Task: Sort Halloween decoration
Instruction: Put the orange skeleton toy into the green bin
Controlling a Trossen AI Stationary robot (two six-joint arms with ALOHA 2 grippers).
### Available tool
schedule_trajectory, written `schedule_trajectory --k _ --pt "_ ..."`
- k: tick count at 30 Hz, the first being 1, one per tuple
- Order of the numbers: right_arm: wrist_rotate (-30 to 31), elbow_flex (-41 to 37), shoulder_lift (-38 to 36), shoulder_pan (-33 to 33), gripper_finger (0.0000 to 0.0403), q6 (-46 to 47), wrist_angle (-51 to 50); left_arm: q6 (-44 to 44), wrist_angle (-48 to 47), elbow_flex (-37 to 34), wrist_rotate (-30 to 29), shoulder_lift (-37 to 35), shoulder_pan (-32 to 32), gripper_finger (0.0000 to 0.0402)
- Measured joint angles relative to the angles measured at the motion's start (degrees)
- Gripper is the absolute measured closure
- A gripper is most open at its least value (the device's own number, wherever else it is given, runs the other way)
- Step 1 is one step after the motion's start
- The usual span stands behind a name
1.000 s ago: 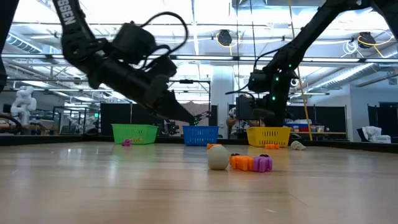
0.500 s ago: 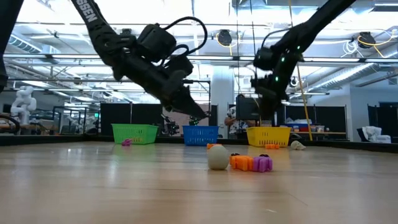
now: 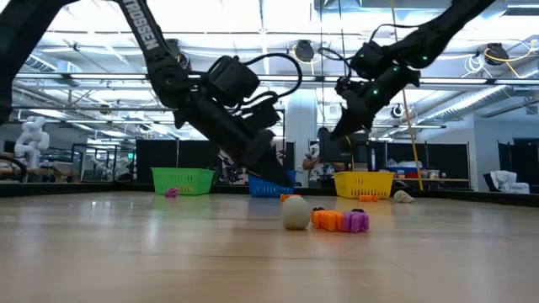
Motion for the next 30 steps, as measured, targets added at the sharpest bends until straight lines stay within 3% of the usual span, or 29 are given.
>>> schedule_trajectory --k 7,13,16,23,27,30 --pt "0.28 -11.08 -7.06 3.58 0.0402 5.5 16.67 -1.01 3.41 0.18 -0.93 4.38 0.7 0.021" --pt "0.35 -14.76 -12.88 6.86 0.0402 8.07 20.12 -1.06 4.58 0.8 -0.08 6.2 0.74 0.0218" --pt "0.5 -14.78 -14.0 8.92 0.0403 8.26 20.5 -1.04 4.94 0.81 -0.01 6.75 0.68 0.0253" --pt "1.92 -14.78 -14.27 12.81 0.0403 8.13 20.3 0.66 4.78 0.87 1.88 7.07 0.68 0.038" --pt "7.72 -14.78 -14.27 14.53 0.0403 7.74 20.07 2.38 3.04 0.74 1.54 5.16 0.65 0.0386" --pt "8.34 -14.78 -14.27 15.04 0.0403 7.53 19.86 3.22 -0.96 0.47 0.8 1.39 1.08 0.0386"
